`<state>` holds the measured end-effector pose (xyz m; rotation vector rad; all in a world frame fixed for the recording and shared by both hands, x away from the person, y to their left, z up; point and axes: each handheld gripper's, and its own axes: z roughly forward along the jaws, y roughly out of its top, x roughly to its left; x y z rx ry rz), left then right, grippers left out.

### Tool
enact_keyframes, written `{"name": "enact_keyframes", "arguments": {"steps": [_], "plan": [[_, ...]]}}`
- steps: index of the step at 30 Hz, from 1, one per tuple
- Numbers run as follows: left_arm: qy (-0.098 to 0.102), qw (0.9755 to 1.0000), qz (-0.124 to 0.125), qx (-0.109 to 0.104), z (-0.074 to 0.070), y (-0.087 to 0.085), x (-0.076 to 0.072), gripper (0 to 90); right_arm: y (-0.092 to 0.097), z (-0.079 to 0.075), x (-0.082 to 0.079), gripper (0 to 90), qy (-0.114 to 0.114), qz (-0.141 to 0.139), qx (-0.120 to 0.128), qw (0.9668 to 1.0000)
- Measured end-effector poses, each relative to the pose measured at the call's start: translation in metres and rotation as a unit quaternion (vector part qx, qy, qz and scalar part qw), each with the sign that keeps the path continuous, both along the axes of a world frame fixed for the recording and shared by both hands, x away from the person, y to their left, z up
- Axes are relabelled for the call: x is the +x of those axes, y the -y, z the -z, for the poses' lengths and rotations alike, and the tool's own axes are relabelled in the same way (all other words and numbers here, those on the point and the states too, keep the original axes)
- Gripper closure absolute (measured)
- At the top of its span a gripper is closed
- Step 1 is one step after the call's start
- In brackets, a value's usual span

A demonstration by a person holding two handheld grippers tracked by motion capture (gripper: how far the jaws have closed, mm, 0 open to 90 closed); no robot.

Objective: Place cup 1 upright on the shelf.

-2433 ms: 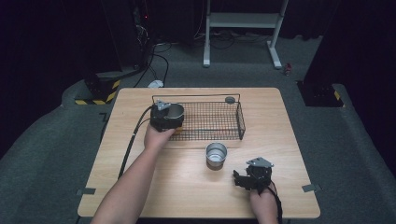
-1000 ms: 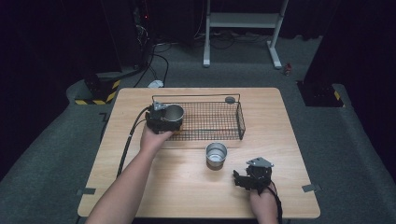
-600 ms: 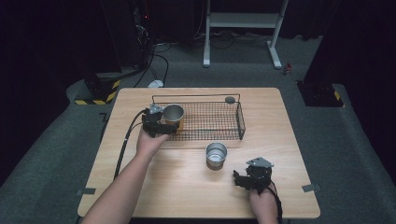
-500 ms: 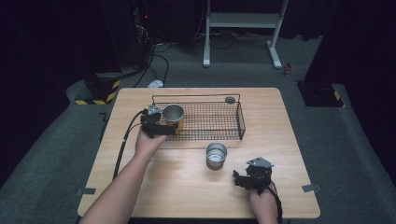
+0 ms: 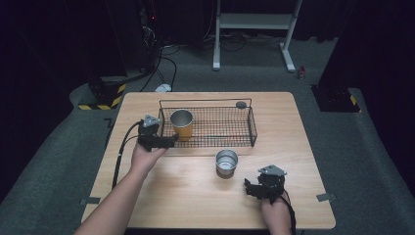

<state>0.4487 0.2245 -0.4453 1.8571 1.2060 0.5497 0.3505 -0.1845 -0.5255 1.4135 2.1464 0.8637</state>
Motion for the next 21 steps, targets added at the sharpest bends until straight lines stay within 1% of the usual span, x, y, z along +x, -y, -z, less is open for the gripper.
{"name": "enact_keyframes", "arguments": {"steps": [5,14,15,16,19,21], "plan": [[-0.001,1.0000,0.007,0.001,0.001,-0.010,-0.014,1.3,0.000,0.000,0.000,9.3,0.000,0.000,0.000,1.0000],[-0.011,0.9997,0.022,0.001,0.008,-0.026,-0.041,1.3,0.000,0.000,0.000,9.3,0.000,0.000,0.000,1.0000],[-0.013,0.9997,0.023,0.003,0.009,-0.027,-0.045,1.3,0.000,0.000,0.000,9.3,0.000,0.000,0.000,1.0000],[-0.010,0.9997,0.023,0.002,0.010,-0.029,-0.048,1.4,0.000,0.000,0.000,9.3,0.000,0.000,0.000,1.0000],[-0.009,0.9998,0.017,0.000,0.015,-0.034,-0.056,5.4,0.000,0.000,0.000,9.3,0.000,0.000,0.000,1.0000],[-0.007,0.9999,0.015,0.005,0.019,-0.037,-0.061,7.5,0.000,0.000,0.000,9.3,0.000,0.000,0.000,1.0000]]}}
